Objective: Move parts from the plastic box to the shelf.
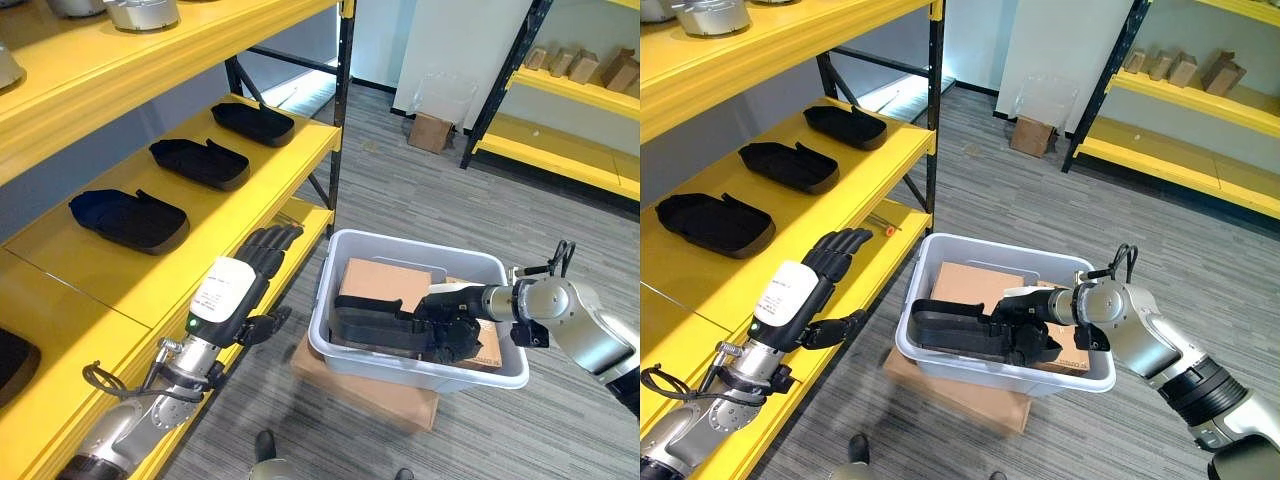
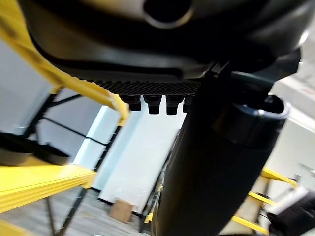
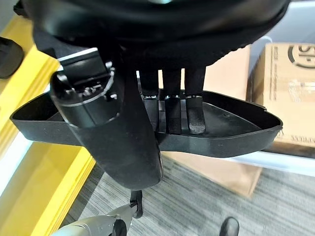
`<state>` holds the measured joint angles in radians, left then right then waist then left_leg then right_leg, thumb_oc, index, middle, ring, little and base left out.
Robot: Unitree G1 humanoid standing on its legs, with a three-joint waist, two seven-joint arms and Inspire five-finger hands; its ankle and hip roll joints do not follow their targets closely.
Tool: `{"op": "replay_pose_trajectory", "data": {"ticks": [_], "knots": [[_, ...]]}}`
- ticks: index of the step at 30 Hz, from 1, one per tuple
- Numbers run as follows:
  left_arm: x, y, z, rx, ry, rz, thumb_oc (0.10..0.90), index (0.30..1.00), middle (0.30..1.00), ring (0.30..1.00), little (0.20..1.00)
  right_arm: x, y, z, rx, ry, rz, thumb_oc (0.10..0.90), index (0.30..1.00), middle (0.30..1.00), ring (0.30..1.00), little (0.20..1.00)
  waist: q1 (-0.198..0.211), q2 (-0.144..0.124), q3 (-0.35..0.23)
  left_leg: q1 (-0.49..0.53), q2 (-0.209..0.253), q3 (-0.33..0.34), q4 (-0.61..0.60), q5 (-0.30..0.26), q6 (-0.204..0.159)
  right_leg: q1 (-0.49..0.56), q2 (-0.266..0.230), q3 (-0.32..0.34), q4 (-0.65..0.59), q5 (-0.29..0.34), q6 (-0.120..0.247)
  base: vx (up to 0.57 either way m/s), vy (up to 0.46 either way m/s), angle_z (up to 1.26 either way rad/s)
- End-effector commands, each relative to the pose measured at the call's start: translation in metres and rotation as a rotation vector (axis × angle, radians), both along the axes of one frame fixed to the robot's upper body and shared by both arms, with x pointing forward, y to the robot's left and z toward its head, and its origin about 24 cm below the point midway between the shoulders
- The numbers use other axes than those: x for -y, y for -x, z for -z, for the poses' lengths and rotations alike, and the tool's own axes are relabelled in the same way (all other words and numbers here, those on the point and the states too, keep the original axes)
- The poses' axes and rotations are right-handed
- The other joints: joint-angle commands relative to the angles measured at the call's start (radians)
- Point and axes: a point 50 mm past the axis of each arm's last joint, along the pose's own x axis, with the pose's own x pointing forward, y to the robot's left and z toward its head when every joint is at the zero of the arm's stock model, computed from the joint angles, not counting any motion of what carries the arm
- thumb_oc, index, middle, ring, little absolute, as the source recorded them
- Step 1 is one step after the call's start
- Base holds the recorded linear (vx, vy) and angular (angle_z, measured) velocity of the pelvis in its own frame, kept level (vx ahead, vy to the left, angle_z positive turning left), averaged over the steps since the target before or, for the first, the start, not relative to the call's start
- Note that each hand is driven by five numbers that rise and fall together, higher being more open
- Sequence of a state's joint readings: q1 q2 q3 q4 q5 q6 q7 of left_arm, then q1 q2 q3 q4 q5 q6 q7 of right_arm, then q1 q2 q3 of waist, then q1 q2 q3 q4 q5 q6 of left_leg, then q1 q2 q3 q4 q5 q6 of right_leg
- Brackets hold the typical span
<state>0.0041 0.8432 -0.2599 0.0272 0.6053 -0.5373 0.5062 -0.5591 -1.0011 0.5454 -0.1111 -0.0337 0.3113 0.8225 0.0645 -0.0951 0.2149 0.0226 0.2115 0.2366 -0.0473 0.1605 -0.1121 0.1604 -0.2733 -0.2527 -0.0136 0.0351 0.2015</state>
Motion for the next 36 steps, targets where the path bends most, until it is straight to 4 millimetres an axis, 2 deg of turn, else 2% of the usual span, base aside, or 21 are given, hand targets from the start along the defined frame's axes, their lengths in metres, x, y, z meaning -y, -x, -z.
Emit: {"op": "replay_pose_trajectory", "data": {"ticks": [1,8,20,27,29,36], "knots": [[0.029,-0.009,-0.038,0.205,0.072,0.186,0.900,1.000,1.000,1.000,1.000,-0.032,-0.011,-0.055,0.181,-0.043,-0.154,0.400,0.300,0.300,0.300,0.300,0.018,-0.002,-0.066,0.111,0.139,-0.025,0.087,-0.171,-0.059,-0.096,-0.095,0.004,0.041,0.036,0.048,0.00,0.000,0.00],[0.045,-0.016,-0.035,0.188,0.078,0.228,0.900,1.000,1.000,1.000,1.000,-0.058,-0.012,-0.062,0.217,-0.035,-0.237,0.400,0.300,0.300,0.300,0.300,0.012,0.006,-0.066,0.115,0.142,-0.017,0.087,-0.174,-0.060,-0.098,-0.098,0.011,0.042,0.036,0.049,0.00,0.002,0.00],[0.049,-0.018,-0.032,0.113,0.074,0.235,0.900,1.000,1.000,1.000,1.000,-0.071,-0.019,-0.067,0.267,-0.052,-0.298,0.400,0.300,0.300,0.300,0.300,0.020,0.017,-0.070,0.113,0.142,-0.019,0.088,-0.174,-0.060,-0.094,-0.100,0.009,0.040,0.032,0.052,0.00,0.000,0.00],[0.059,-0.021,-0.033,0.126,0.065,0.261,0.900,1.000,1.000,1.000,1.000,-0.081,-0.021,-0.072,0.323,-0.067,-0.311,0.400,0.300,0.300,0.300,0.300,0.021,0.020,-0.067,0.107,0.142,-0.025,0.097,-0.177,-0.058,-0.098,-0.103,0.010,0.046,0.031,0.053,0.00,0.000,0.00],[0.061,-0.022,-0.031,0.123,0.060,0.260,0.900,1.000,1.000,1.000,1.000,-0.082,-0.023,-0.072,0.326,-0.061,-0.305,0.400,0.300,0.300,0.300,0.300,0.021,0.021,-0.068,0.108,0.140,-0.027,0.094,-0.178,-0.058,-0.096,-0.101,0.011,0.044,0.030,0.052,0.00,0.000,0.00],[0.046,-0.021,-0.026,0.023,0.044,0.186,0.900,1.000,1.000,1.000,1.000,-0.064,-0.036,-0.071,0.376,-0.027,-0.209,0.400,0.300,0.300,0.300,0.300,0.032,0.029,-0.065,0.102,0.134,-0.037,0.100,-0.180,-0.055,-0.101,-0.101,0.011,0.048,0.028,0.052,0.00,0.000,0.00]]}}
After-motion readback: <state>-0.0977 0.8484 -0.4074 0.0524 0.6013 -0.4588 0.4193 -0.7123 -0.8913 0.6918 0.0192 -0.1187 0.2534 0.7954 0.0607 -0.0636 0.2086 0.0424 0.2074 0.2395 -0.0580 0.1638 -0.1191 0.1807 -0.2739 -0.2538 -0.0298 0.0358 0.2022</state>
